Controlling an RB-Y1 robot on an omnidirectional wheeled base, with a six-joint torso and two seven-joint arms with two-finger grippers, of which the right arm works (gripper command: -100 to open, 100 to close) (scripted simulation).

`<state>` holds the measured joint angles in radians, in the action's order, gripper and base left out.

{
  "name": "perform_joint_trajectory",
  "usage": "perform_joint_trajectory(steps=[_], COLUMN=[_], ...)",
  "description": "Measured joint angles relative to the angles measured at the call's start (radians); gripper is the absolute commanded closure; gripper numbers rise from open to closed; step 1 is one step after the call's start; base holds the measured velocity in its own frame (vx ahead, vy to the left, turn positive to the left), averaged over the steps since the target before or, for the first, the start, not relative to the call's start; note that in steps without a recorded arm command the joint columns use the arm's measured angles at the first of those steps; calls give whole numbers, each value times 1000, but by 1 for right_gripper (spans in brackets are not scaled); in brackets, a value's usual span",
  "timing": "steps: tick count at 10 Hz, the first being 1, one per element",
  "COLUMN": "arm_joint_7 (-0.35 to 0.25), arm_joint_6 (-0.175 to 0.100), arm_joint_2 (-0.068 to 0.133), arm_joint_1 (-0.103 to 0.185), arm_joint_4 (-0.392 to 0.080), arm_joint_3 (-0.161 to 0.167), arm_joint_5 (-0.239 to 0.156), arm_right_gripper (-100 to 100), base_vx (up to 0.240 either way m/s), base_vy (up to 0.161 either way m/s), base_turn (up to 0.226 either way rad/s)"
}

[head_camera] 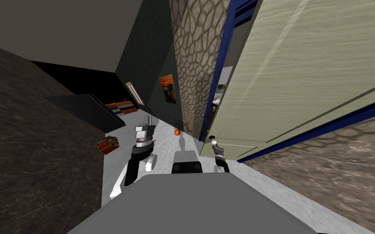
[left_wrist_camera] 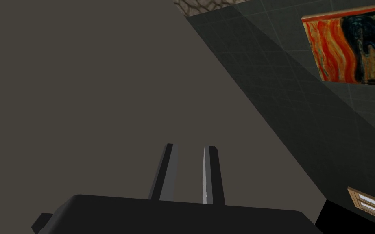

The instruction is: Pull the door open

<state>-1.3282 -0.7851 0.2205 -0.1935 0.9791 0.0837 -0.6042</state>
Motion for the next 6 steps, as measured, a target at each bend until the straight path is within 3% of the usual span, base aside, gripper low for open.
perform_joint_trajectory(steps=[2, 6], arm_joint_7=[-9, -14], arm_joint_6=[-5, 54], arm_joint_2=[8, 31], arm_joint_1=[5, 24], arm_joint_4=[-19, -25], arm_joint_3=[1, -27], arm_joint_5=[0, -23], arm_right_gripper=[-100, -100], base_vx=[-3, 20], base_vy=[-18, 37], base_turn=[-59, -15])
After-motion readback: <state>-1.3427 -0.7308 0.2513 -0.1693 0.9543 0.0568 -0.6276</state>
